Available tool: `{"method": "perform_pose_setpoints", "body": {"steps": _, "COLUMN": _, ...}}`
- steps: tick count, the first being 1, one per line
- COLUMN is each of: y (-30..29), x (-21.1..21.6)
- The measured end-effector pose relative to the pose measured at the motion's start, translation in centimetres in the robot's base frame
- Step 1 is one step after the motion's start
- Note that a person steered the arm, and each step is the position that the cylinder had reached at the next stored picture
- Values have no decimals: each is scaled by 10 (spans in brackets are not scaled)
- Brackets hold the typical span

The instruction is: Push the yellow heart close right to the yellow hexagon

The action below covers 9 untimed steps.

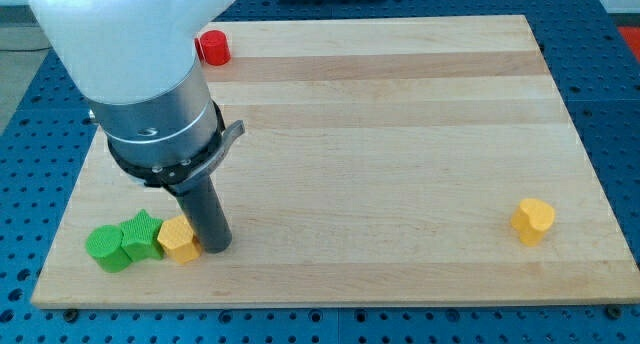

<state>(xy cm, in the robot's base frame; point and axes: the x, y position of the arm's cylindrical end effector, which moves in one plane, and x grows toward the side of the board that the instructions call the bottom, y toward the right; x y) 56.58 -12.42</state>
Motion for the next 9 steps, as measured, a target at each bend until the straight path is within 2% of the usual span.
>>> {"method": "perform_pose_setpoints", "body": {"steps": 1, "y": 52, "x": 0}}
{"method": "perform_pose_setpoints", "body": {"steps": 2, "y": 135, "x": 1}}
{"method": "perform_pose_setpoints", "body": {"steps": 4, "y": 306, "x": 31}}
{"method": "perform_pose_setpoints", "body": {"steps": 5, "y": 384, "x": 27}}
{"method": "perform_pose_setpoints", "body": {"steps": 6, "y": 396, "x": -1}}
{"method": "perform_pose_setpoints", "body": {"steps": 8, "y": 313, "x": -7}}
{"method": "perform_pose_setpoints", "body": {"steps": 9, "y": 295, "x": -19}}
